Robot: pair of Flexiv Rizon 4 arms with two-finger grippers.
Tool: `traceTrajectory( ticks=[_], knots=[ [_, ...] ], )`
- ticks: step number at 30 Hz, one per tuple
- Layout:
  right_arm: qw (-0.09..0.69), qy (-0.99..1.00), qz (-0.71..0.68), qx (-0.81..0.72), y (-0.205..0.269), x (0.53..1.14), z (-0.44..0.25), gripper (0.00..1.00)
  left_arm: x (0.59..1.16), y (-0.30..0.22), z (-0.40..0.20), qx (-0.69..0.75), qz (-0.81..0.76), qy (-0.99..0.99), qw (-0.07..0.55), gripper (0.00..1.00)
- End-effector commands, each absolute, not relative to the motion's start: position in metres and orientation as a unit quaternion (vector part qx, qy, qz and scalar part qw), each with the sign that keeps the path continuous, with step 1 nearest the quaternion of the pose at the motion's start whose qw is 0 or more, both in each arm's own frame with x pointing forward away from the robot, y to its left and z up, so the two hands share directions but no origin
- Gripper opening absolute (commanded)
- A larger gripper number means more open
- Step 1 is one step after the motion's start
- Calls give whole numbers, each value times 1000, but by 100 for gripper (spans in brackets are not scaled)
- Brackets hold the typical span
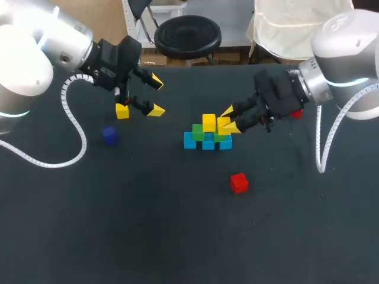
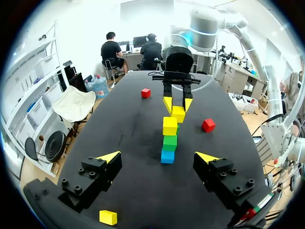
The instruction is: Place the blue cubes, place green cubes on the blue cubes, place the yellow cubes on the green cubes, then place the red cubes on the yellow cubes, and place purple cube on the red cubes.
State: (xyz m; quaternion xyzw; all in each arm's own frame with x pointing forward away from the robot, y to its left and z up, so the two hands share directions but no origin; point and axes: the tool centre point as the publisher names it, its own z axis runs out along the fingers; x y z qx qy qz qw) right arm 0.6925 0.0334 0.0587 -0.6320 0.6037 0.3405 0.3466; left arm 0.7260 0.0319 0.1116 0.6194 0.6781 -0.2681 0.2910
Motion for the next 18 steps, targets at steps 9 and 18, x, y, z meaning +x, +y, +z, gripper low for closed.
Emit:
traceTrajectory(
  ticks=[9, 18],
  knots=[
    [346, 604, 343, -631, 32, 697, 55, 0, 727, 32, 111, 620, -268, 678, 290, 100],
    [348, 602, 342, -633, 34, 701, 57, 0, 727, 32, 111, 620, -268, 678, 290, 100]
  ],
)
